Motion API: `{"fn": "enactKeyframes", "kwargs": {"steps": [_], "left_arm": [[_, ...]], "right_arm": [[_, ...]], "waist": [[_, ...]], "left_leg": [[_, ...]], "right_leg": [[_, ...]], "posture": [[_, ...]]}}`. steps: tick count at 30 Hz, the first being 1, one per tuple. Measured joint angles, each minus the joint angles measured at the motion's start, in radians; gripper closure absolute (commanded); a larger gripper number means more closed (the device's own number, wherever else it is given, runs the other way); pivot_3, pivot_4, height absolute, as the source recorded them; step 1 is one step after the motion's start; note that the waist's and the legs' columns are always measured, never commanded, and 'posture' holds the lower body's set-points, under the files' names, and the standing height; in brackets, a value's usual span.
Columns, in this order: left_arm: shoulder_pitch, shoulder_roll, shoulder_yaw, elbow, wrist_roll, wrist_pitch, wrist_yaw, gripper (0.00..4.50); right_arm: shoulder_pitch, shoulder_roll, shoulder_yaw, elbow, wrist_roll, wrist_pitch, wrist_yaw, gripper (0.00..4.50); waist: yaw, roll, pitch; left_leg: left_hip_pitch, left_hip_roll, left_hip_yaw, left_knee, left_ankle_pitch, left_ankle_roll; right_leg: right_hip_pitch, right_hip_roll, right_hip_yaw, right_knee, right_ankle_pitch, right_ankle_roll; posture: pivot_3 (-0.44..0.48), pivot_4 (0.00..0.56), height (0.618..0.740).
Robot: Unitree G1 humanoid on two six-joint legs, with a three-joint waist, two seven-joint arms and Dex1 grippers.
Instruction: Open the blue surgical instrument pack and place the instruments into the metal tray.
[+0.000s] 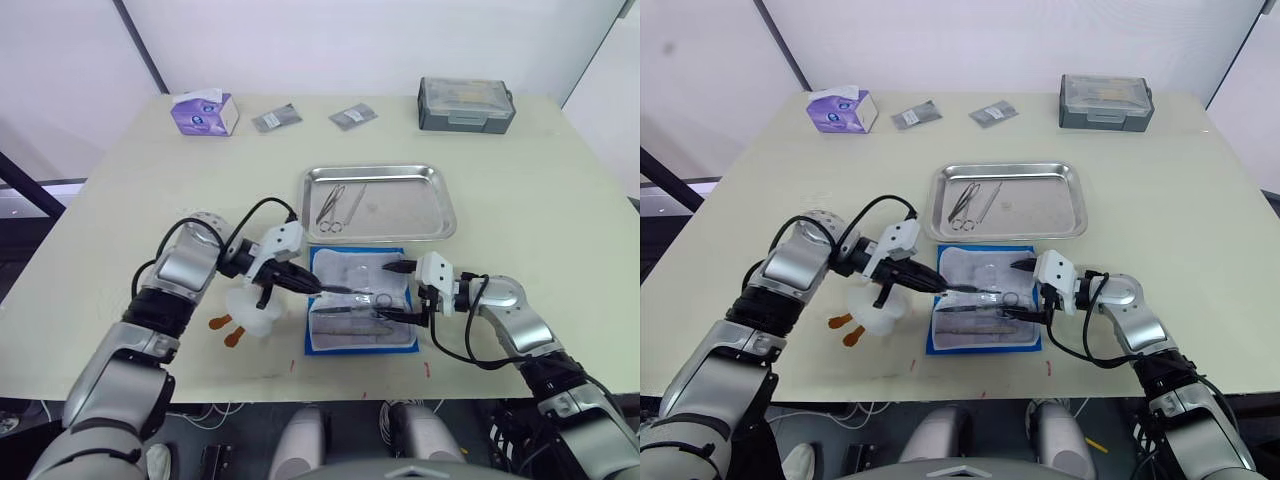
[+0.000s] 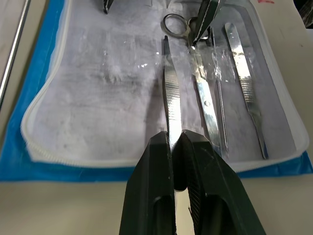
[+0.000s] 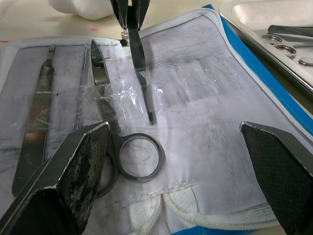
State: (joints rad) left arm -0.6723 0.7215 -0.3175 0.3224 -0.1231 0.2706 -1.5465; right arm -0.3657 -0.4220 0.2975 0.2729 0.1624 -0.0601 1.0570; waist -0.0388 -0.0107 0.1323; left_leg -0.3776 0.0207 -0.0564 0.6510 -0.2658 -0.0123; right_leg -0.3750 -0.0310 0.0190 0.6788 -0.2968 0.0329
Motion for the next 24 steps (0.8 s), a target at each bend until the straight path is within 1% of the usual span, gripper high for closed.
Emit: {"fn": "enactKeyframes", "kwargs": {"steps": [2,5,7,10,12,15,19,23,24], "left_arm": [[0.002,0.022,0.002,-0.005,-0.007,0.000,-0.003,4.42],[0.015,0.083,0.016,-0.038,-0.038,0.004,-0.012,4.42],[0.020,0.100,0.021,-0.045,-0.045,0.007,-0.014,4.42],[0.033,0.159,0.023,-0.068,-0.078,0.011,-0.016,4.42],[0.033,0.219,0.010,-0.084,-0.120,0.018,-0.017,4.42],[0.033,0.258,-0.002,-0.100,-0.157,0.026,-0.018,4.42],[0.032,0.319,-0.012,-0.126,-0.244,0.049,-0.020,4.42],[0.028,0.331,-0.007,-0.144,-0.305,0.087,-0.021,4.42],[0.010,0.289,0.013,-0.139,-0.313,0.119,-0.011,4.42]], "right_arm": [[-0.003,0.000,0.001,0.002,0.000,0.000,0.003,0.00],[-0.007,0.001,0.002,0.008,0.000,0.000,0.006,0.00],[-0.009,0.001,0.002,0.009,0.000,0.000,0.007,0.00],[-0.011,0.002,0.003,0.012,0.000,0.000,0.008,0.00],[-0.013,0.002,0.003,0.014,0.000,0.000,0.011,0.00],[-0.015,0.002,0.003,0.017,0.000,-0.001,0.014,0.00],[-0.017,0.003,0.003,0.020,0.000,-0.005,0.015,0.00],[-0.018,0.003,0.002,0.022,0.000,-0.006,0.015,0.00],[-0.018,0.000,0.000,0.023,0.000,-0.006,0.017,0.00]], "waist": [[0.000,0.000,0.000],[0.000,0.000,0.000],[0.000,0.000,0.000],[-0.001,0.000,0.001],[-0.001,0.000,0.001],[-0.001,0.000,0.001],[-0.001,0.000,0.002],[-0.001,-0.001,0.002],[0.002,-0.001,0.002]], "left_leg": [[0.000,0.000,0.000,0.000,0.000,0.000],[0.000,0.000,-0.001,0.000,0.000,0.000],[0.000,0.000,-0.001,0.000,0.000,0.000],[0.000,0.000,-0.002,0.000,0.000,0.000],[0.000,0.000,-0.002,0.000,0.000,0.000],[0.000,0.000,-0.002,0.000,0.000,0.000],[0.000,0.000,-0.002,0.000,0.000,0.000],[0.000,0.000,-0.002,0.000,0.000,0.000],[0.000,0.000,-0.001,0.000,0.000,0.000]], "right_leg": [[0.000,0.000,0.000,0.000,0.000,0.000],[0.000,0.000,0.000,0.000,0.000,0.000],[0.000,0.000,0.000,0.000,0.000,0.000],[0.000,0.000,0.000,0.000,0.000,0.000],[-0.001,0.000,0.001,0.000,0.000,0.000],[-0.001,0.000,0.000,0.000,0.000,0.000],[-0.001,0.000,0.001,0.000,0.000,0.000],[-0.001,0.000,0.001,0.000,0.000,0.000],[-0.001,0.000,0.000,0.001,0.000,0.000]], "posture": [[0.000,0.150,0.734],[0.000,0.150,0.734],[0.000,0.150,0.734],[0.000,0.150,0.734],[0.000,0.150,0.734],[0.000,0.150,0.734],[0.000,0.150,0.734],[0.000,0.150,0.734],[0.000,0.150,0.734]]}}
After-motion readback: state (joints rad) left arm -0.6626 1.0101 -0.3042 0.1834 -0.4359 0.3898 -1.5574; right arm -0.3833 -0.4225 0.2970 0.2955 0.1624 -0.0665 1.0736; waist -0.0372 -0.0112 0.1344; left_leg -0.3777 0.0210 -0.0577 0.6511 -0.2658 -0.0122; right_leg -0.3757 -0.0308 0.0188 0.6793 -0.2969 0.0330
